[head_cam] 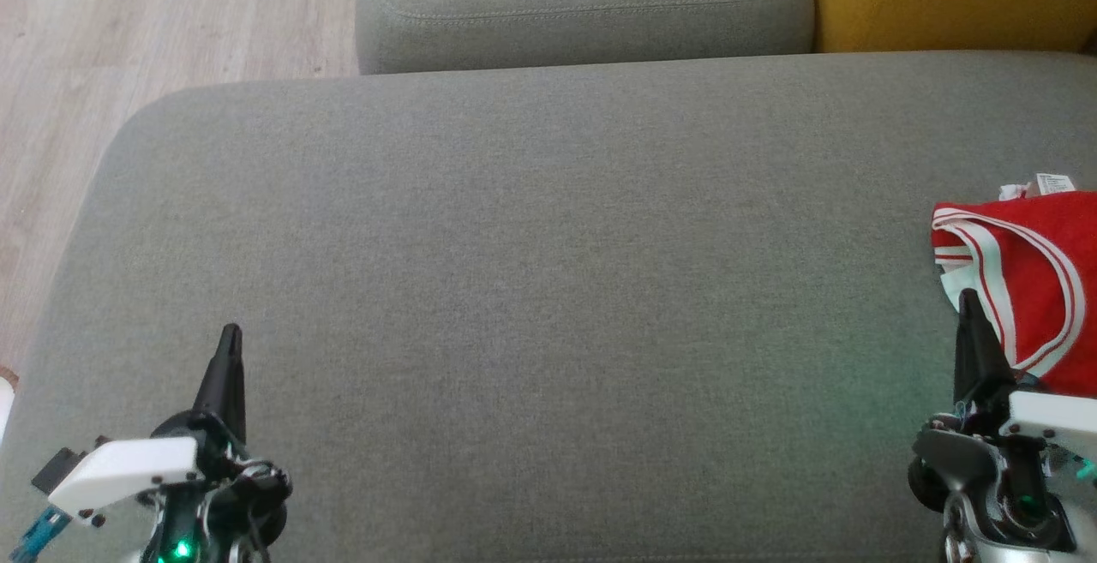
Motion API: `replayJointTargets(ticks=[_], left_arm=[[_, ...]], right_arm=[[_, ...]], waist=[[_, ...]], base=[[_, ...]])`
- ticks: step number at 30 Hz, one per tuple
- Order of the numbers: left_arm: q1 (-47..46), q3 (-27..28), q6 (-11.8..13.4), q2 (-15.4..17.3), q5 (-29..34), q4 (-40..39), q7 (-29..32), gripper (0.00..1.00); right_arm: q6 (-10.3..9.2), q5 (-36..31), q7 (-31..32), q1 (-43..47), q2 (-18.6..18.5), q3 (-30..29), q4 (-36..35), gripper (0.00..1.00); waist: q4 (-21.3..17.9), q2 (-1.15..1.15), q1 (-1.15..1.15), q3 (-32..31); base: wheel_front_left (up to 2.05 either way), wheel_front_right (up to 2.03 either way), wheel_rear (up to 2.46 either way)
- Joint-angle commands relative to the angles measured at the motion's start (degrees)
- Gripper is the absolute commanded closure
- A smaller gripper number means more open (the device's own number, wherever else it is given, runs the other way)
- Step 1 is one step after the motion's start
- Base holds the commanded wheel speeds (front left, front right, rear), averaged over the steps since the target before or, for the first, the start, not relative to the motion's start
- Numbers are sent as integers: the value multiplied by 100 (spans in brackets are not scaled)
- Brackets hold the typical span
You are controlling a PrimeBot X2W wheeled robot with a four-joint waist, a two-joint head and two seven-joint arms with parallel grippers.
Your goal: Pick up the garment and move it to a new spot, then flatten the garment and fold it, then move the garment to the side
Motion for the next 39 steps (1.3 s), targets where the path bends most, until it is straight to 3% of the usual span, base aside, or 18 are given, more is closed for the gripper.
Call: replayJointTargets(ticks=[1,39], left_arm=[[-335,203,-42,86,-25,-221,44,100],[-335,202,-42,86,-25,-221,44,100]], right_arm=[[39,41,33,-107,-27,117,-223,100],[39,41,33,-107,-27,117,-223,100]], waist=[[0,0,0,0],[0,0,0,0]], base=[[0,0,0],[0,0,0]])
